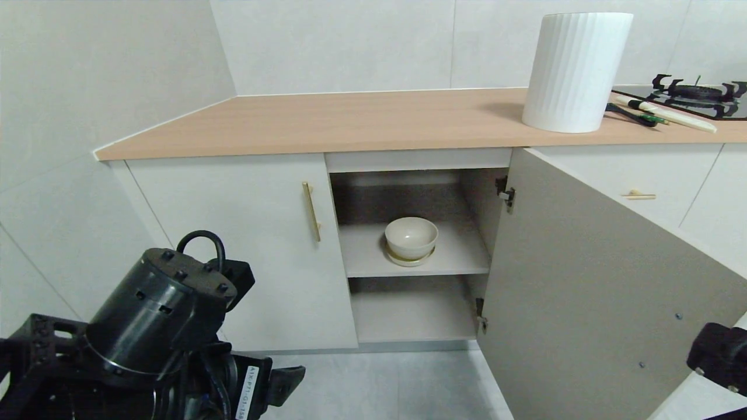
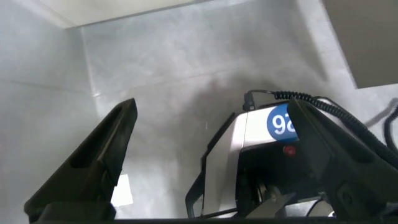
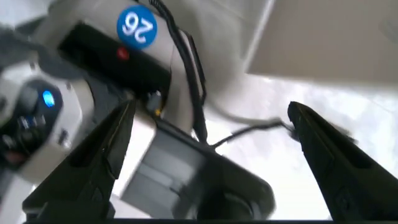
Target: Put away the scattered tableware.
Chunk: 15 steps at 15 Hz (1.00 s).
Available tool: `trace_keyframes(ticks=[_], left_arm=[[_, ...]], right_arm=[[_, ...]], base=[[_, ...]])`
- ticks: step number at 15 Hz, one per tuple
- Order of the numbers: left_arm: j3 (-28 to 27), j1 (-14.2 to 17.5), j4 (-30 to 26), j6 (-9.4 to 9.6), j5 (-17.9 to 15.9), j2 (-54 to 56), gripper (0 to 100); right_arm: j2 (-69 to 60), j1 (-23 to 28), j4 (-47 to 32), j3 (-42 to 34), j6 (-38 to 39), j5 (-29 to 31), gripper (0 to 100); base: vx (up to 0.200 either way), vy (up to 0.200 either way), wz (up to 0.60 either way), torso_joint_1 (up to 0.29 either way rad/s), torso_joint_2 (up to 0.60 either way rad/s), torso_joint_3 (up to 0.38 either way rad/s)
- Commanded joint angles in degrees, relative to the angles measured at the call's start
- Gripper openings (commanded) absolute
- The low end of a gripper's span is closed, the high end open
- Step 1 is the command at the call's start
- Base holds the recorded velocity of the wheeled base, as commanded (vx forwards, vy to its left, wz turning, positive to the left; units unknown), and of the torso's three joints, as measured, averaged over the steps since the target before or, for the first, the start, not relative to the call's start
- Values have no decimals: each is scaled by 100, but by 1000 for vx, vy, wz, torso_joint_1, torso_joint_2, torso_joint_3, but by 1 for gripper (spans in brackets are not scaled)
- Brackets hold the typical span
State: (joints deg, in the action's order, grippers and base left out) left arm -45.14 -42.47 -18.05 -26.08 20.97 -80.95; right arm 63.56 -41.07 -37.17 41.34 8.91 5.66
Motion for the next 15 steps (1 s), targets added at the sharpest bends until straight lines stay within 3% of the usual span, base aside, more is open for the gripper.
trace_keyframes(ticks=[1,5,7,13,15], left_arm=[[5,2,-5,-3,4,-9,100],[5,2,-5,-3,4,-9,100],[5,2,-5,-3,4,0,100],[14,2,-5,-3,4,-9,100],[23,2,-5,-3,4,-9,100]], right_arm=[[-362,-6,-273,173,-83,111,100],[-441,433,-563,313,-91,902,100],[-450,697,-563,313,-100,1016,100],[-881,2815,-511,516,-1559,1113,100],[-968,3087,-511,612,-1673,1087,100]], base=[[0,0,0,0,0,0],[0,0,0,0,0,0],[0,0,0,0,0,0],[0,0,0,0,0,0],[0,0,0,0,0,0]])
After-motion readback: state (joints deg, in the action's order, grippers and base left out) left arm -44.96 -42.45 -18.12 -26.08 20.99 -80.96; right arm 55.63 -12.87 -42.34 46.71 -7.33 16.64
